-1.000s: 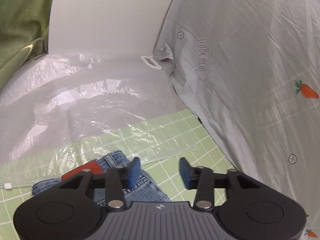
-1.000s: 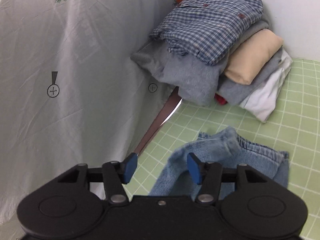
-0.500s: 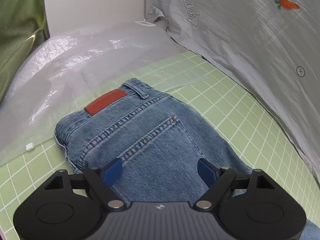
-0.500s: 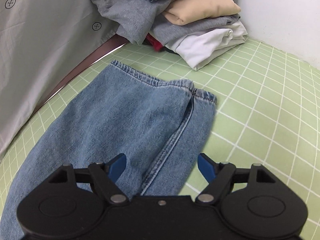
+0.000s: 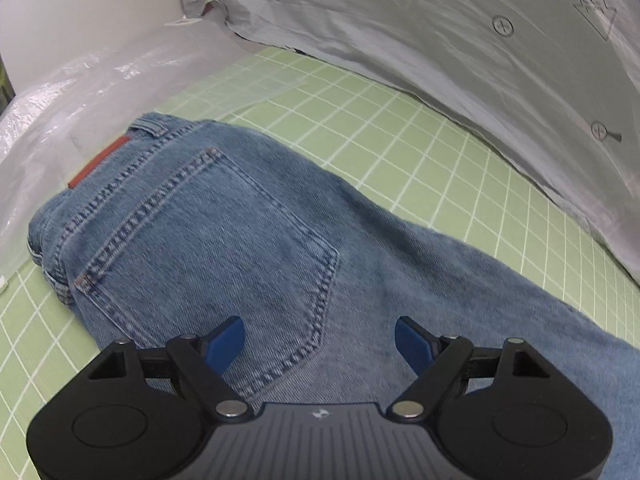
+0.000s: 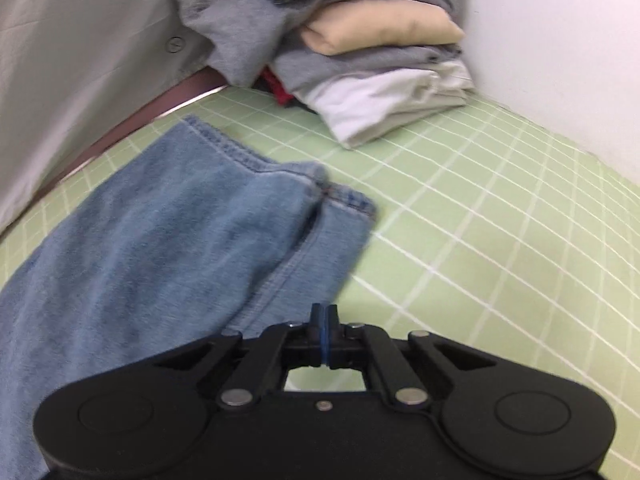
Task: Fold clothes
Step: 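Grasp the leg hem with the right gripper and tug it into alignment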
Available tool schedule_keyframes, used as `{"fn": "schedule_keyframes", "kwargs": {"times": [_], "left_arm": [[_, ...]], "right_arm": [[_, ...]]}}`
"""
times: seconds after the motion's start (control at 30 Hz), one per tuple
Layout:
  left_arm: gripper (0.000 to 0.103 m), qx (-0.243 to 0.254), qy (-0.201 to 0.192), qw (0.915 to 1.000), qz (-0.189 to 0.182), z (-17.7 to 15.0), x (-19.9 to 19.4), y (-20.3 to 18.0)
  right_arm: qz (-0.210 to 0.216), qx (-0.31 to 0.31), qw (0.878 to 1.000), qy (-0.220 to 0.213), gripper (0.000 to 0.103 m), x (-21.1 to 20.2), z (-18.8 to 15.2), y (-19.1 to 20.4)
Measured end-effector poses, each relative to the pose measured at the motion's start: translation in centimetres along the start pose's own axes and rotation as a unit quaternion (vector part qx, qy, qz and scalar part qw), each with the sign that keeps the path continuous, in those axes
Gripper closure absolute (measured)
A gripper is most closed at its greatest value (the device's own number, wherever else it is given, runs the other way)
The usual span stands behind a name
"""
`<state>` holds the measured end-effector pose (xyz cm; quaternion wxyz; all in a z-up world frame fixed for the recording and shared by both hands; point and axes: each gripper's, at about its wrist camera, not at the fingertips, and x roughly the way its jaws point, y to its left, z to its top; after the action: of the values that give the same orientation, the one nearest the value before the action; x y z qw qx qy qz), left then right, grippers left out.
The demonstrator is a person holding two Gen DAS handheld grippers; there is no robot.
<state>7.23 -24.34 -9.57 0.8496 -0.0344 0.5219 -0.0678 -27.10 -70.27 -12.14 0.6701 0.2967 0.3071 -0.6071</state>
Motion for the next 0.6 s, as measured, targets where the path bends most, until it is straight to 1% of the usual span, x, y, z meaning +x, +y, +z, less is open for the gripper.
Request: {"fn": "schedule_keyframes", "kwargs": {"times": [0.07, 0.1, 0.17, 0.2, 0.23, 0.27, 0.37, 0.4, 0.43, 0.53, 0.6], "left_arm": [[0.02, 0.016, 0.015, 0.9997, 0.005, -0.9, 0.6, -0.6], [0.02, 0.025, 0.02, 0.9994, 0.011, -1.3, 1.0, -0.9], [0.019, 0.042, 0.025, 0.9986, 0.022, -1.7, 1.5, -1.4], [0.018, 0.047, 0.027, 0.9982, 0.025, -1.8, 1.6, -1.6], [0.016, 0.05, 0.029, 0.998, 0.028, -1.8, 1.8, -1.7], [0.015, 0.053, 0.031, 0.9977, 0.03, -1.7, 1.9, -1.8], [0.013, 0.058, 0.037, 0.9969, 0.038, -1.7, 2.3, -2.2], [0.012, 0.061, 0.039, 0.9965, 0.04, -1.7, 2.4, -2.3], [0.011, 0.065, 0.041, 0.9961, 0.044, -1.7, 2.6, -2.5], [0.008, 0.074, 0.045, 0.9948, 0.054, -1.8, 3.0, -2.9], [0.006, 0.077, 0.048, 0.9943, 0.057, -1.9, 3.2, -3.0]], "right_arm": [[0.009, 0.003, 1.0, 0.004, 0.103, -0.3, -0.2, -1.9], [0.021, 0.008, 1.0, 0.006, 0.102, -0.3, -0.2, -2.6], [0.048, 0.014, 0.999, 0.006, 0.092, -0.2, 0.1, -3.4], [0.056, 0.014, 0.998, 0.004, 0.074, 0.0, 0.4, -3.5], [0.058, 0.012, 0.998, 0.0, 0.062, 0.3, 0.8, -3.2], [0.061, 0.01, 0.998, -0.003, 0.059, 0.6, 1.1, -2.9], [0.061, 0.014, 0.998, 0.0, 0.058, 2.2, 2.5, -2.0], [0.059, 0.013, 0.998, 0.001, 0.056, 2.7, 2.9, -1.7], [0.056, 0.008, 0.998, 0.0, 0.051, 3.2, 3.4, -1.3], [0.046, -0.002, 0.999, -0.004, 0.05, 4.1, 4.3, -0.3], [0.054, -0.003, 0.999, -0.009, 0.067, 4.3, 4.4, -0.2]]}}
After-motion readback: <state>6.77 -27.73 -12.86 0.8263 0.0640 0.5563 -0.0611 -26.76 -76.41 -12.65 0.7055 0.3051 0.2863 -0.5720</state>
